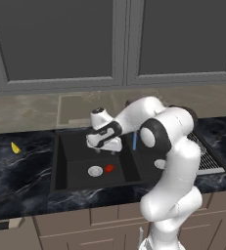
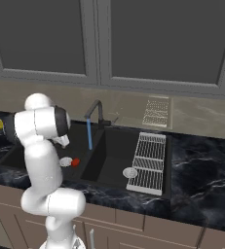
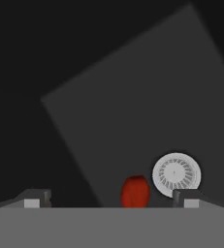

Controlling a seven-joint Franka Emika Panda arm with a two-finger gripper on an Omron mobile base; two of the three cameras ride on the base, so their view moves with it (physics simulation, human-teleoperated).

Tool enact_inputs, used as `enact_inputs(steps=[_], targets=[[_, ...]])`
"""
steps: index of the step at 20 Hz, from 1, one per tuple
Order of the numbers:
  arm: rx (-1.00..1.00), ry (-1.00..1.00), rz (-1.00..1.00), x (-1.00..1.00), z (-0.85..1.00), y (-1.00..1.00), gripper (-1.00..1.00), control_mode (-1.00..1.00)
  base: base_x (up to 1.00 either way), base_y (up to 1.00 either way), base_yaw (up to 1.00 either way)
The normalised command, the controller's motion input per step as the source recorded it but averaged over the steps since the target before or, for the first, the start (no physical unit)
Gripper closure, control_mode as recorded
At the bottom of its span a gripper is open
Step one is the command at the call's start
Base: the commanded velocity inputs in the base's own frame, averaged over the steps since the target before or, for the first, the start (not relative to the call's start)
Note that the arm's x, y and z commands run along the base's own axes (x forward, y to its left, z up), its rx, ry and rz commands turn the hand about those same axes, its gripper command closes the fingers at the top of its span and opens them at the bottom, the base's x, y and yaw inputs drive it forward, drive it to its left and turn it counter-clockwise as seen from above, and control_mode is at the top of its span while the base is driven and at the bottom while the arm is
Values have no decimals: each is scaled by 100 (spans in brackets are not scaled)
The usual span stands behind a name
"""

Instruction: Turn on the sink faucet. Then move the bell pepper from the counter to the sink. Turn off the sink. Move the vegetable from the sink to the pot next to the stove. Finally move the pot to the rear left burner.

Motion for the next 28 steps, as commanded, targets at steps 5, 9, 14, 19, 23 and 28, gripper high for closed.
enact_inputs(steps=[5, 9, 14, 19, 23, 28], targets=[[0, -7, 0, -50, 72, -5, -100, -100, 0, 0, 0], [0, -6, 0, -57, 68, -9, -100, -100, 0, 0, 0], [0, -3, 0, -53, 41, -17, -100, -100, 0, 0, 0], [-1, -4, 0, -44, 12, -37, -100, -100, 0, 0, 0], [0, 0, 1, -33, 13, -44, -100, -100, 0, 0, 0], [0, 0, 4, -27, 15, -50, -100, -100, 0, 0, 0]])
